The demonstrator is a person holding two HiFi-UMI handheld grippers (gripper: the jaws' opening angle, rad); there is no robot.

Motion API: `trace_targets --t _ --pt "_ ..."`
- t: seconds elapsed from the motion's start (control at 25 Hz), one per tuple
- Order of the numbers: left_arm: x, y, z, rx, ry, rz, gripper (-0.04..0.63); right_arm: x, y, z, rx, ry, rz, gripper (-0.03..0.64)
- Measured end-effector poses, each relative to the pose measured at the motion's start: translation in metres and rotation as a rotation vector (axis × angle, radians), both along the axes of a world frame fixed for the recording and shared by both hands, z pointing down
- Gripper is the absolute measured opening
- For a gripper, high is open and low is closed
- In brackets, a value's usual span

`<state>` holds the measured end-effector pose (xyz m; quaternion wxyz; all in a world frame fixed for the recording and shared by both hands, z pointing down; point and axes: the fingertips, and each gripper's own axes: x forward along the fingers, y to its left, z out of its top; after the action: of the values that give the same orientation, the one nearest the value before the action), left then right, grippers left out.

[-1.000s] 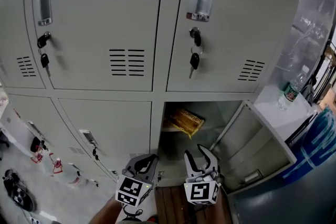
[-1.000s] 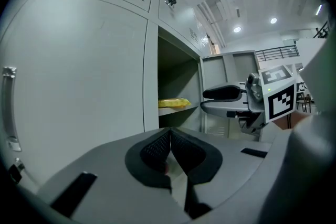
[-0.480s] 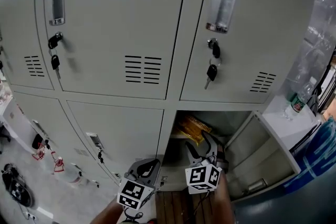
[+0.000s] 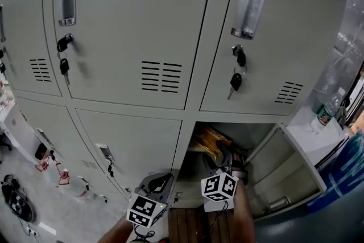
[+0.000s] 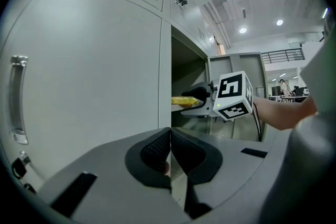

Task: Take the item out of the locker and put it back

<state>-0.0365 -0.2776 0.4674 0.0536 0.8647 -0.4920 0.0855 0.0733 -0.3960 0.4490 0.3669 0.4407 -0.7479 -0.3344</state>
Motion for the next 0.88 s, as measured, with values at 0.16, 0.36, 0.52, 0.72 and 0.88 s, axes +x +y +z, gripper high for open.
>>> trace_targets --t 0.16,0.36,0.52,0.72,0.88 --pt "-0.001 -0.003 -0.002 0.013 0.010 -0.006 0.023 0.000 0.002 -0.003 0.019 0.032 0.000 0.215" --pt "0.001 0.000 0.000 0.005 0.009 0.001 0.023 0.000 0.010 -0.005 0.025 0.048 -0.006 0.173" --pt "0.002 0.001 -0.002 0.010 0.012 0.003 0.023 -0.001 0.018 -0.007 0.026 0.045 -0.008 0.158" --pt "0.003 0.002 -0.005 0.020 0.018 0.006 0.023 0.004 0.021 -0.011 0.032 0.031 0.013 0.128" --pt "0.002 0.005 -0.006 0.018 0.015 0.006 0.023 0.006 0.023 -0.016 0.051 0.021 0.031 0.107"
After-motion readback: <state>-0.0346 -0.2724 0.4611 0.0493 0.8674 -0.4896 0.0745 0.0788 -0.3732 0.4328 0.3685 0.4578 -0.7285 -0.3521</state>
